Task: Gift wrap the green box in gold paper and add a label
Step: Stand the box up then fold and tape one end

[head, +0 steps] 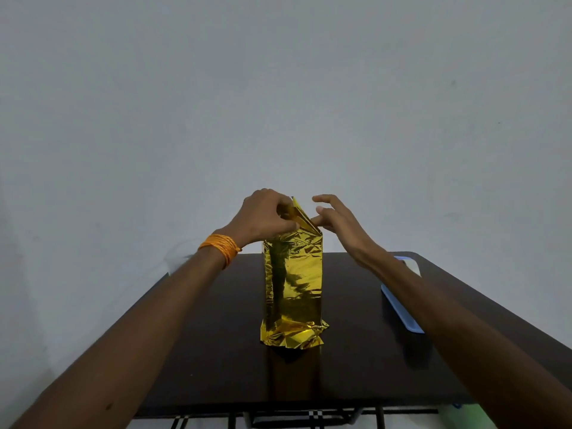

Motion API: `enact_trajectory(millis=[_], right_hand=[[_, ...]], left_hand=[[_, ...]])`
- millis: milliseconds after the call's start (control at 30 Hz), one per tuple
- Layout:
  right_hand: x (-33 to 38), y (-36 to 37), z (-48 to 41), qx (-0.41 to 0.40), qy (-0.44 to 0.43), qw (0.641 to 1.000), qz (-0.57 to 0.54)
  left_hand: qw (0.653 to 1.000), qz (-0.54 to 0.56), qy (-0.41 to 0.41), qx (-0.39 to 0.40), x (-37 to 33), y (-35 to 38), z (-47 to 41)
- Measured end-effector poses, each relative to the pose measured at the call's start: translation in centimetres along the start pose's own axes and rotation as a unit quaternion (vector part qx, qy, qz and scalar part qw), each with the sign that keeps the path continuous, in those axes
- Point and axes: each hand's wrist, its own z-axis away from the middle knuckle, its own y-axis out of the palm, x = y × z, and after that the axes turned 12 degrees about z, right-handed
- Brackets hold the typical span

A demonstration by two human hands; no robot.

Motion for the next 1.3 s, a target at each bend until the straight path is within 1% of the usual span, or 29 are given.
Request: enact_trajectory(millis=[100, 167, 200, 233, 300, 333, 367, 400, 467, 500, 567, 667, 800, 900, 933, 1000, 1067, 1133, 1200, 1300], right_hand=[[0.3, 0.2, -0.4, 0.009, -0.007, 1.000, 0.022], [0.5, 0.4, -0.5, 0.014, -0.014, 0.999, 0.035], [0.5, 0.4, -0.6, 0.016, -0.018, 0.999, 0.039], [0.6, 0.5, -0.6, 0.018, -0.019, 0.999, 0.044], [0.6, 0.6, -0.6, 0.017, -0.020, 0.999, 0.044], [0.6, 0.7, -0.6, 0.017, -0.022, 0.999, 0.044], [0.6, 0.7, -0.6, 0.019, -0.022, 0.999, 0.046], [0.6, 0.7, -0.7, 0.023, -0.023, 0.998, 0.046], [0.5, 0.7, -0.8, 0.031, -0.020, 0.998, 0.047], [0.5, 0.7, -0.9, 0.033, -0.017, 0.998, 0.047], [0.6, 0.7, -1.1, 0.037, -0.015, 0.998, 0.048], [1.1, 0.8, -1.3, 0.049, -0.014, 0.997, 0.059], [1.4, 1.2, -2.0, 0.059, -0.018, 0.995, 0.083], [1.3, 1.8, -2.3, 0.073, -0.033, 0.992, 0.102], [1.3, 1.9, -2.3, 0.077, -0.035, 0.991, 0.099], [1.2, 2.0, -2.3, 0.084, -0.034, 0.992, 0.088], [1.0, 1.9, -2.4, 0.089, -0.028, 0.993, 0.077], [1.0, 1.7, -2.4, 0.094, -0.024, 0.993, 0.064], [1.2, 1.5, -2.3, 0.100, -0.024, 0.993, 0.053], [1.2, 1.3, -2.1, 0.095, -0.031, 0.994, 0.054]], left_hand=[[0.998, 0.067, 0.004, -0.016, -0.1, 0.0, 0.8], [0.990, 0.137, 0.009, -0.037, 0.2, 0.1, 1.2], [0.982, 0.175, 0.009, -0.065, 0.4, 0.1, 1.2], [0.971, 0.214, 0.002, -0.110, 0.5, 0.1, 1.1], [0.937, 0.272, -0.046, -0.215, 0.6, -0.3, 0.6], [0.924, 0.285, -0.079, -0.244, 0.7, -0.6, 0.2], [0.918, 0.292, -0.112, -0.243, 0.9, -0.9, -0.2], [0.921, 0.293, -0.142, -0.213, 1.2, -0.9, -0.6], [0.929, 0.297, -0.190, -0.110, 1.5, -0.8, -0.9], [0.927, 0.301, -0.215, -0.062, 1.5, -0.5, -0.9], [0.921, 0.305, -0.244, -0.009, 1.2, 0.1, -0.9], [0.917, 0.321, -0.236, 0.000, 1.0, 0.7, -0.9], [0.922, 0.322, -0.214, 0.007, 1.7, 0.7, -0.8], [0.925, 0.325, -0.197, -0.002, 2.2, 1.0, -0.6], [0.925, 0.320, -0.203, -0.009, 2.1, 1.1, -0.5], [0.923, 0.301, -0.242, -0.009, 2.3, 1.2, -0.4], [0.921, 0.270, -0.279, 0.030, 2.4, 1.2, -0.3], [0.920, 0.248, -0.295, 0.071, 2.4, 1.2, -0.1], [0.921, 0.239, -0.294, 0.090, 2.3, 1.1, 0.2], [0.924, 0.242, -0.279, 0.098, 2.3, 0.8, 0.4]])
